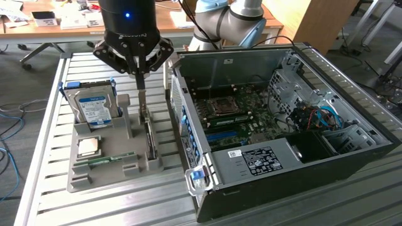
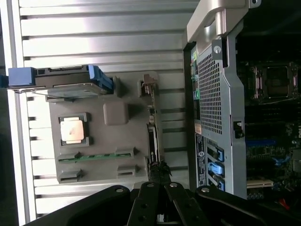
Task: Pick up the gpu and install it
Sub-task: 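Reach for the gpu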
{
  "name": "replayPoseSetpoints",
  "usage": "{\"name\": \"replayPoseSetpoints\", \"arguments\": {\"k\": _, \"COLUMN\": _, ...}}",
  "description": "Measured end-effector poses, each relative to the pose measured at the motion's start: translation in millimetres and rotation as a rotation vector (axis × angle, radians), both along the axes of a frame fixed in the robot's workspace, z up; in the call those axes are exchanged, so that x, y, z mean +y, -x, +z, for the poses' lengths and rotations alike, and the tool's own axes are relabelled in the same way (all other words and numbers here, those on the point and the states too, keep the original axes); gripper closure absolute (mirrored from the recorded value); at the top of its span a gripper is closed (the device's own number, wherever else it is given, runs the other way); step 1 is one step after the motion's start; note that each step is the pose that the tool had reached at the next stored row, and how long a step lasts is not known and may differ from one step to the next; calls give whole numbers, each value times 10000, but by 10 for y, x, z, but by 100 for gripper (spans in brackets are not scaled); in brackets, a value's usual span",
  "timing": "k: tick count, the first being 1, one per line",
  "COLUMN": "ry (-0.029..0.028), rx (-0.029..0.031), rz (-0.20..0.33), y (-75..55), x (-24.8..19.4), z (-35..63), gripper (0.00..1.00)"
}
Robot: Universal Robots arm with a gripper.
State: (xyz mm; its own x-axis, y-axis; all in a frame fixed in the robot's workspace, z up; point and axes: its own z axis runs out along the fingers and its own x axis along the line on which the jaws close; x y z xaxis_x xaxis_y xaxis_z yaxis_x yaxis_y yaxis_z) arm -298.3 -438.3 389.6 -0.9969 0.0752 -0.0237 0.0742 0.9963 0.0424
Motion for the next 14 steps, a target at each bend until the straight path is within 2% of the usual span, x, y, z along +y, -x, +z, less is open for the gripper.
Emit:
{"name": "replayPoseSetpoints", "arguments": {"k": 4, "ry": 2, "rx": 1, "rz": -1, "y": -8, "x": -11, "z": -1, "gripper": 89}}
{"name": "replayPoseSetpoints", "arguments": {"k": 10, "ry": 1, "rx": 1, "rz": 0, "y": -10, "x": -59, "z": -6, "gripper": 89}}
{"name": "replayPoseSetpoints", "arguments": {"k": 14, "ry": 2, "rx": 1, "rz": -1, "y": -11, "x": -62, "z": -6, "gripper": 89}}
